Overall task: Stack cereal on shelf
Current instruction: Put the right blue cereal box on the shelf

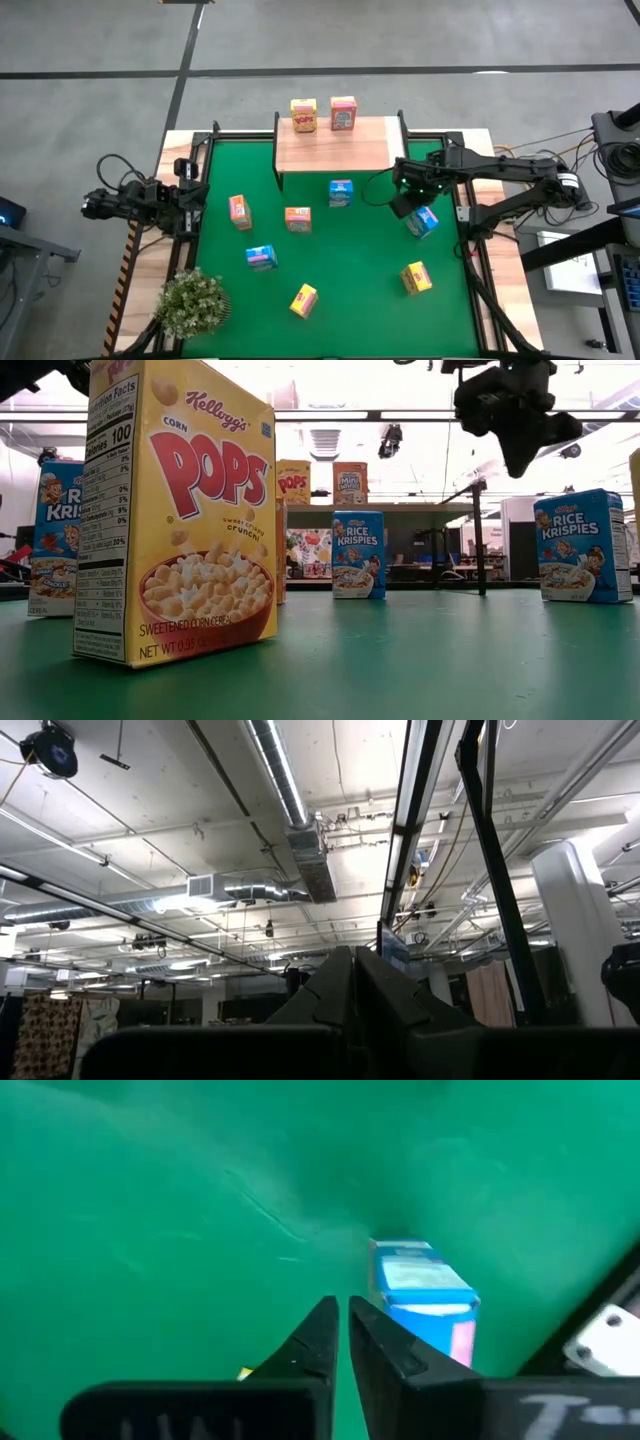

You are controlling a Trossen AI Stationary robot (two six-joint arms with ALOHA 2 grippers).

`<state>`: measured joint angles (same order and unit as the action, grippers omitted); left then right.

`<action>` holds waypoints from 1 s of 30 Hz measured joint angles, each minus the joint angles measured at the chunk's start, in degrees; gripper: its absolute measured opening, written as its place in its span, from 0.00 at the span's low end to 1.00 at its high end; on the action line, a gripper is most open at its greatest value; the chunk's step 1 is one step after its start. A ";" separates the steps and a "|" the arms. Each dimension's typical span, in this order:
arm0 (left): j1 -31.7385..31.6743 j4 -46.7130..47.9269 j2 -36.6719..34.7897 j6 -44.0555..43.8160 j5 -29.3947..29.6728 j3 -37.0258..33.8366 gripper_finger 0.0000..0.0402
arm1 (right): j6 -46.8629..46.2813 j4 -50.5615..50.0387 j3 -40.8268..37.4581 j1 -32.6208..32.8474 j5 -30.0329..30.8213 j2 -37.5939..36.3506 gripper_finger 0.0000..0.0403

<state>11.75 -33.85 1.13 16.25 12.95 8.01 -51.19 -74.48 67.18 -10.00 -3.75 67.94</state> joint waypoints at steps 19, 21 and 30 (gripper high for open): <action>0.00 0.50 0.01 0.00 0.00 0.00 0.00 | -3.32 -8.33 -3.87 2.77 -0.28 0.49 0.68; 0.00 0.56 0.00 0.00 0.00 0.00 0.00 | -3.62 -8.31 -5.32 3.33 -0.33 0.49 0.70; 0.00 0.59 0.00 0.17 0.02 0.00 0.00 | -3.48 -5.60 -8.72 3.76 0.04 0.42 0.62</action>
<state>11.75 -33.26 1.13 16.42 12.97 8.01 -54.67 -80.07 58.46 -6.24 -3.71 68.36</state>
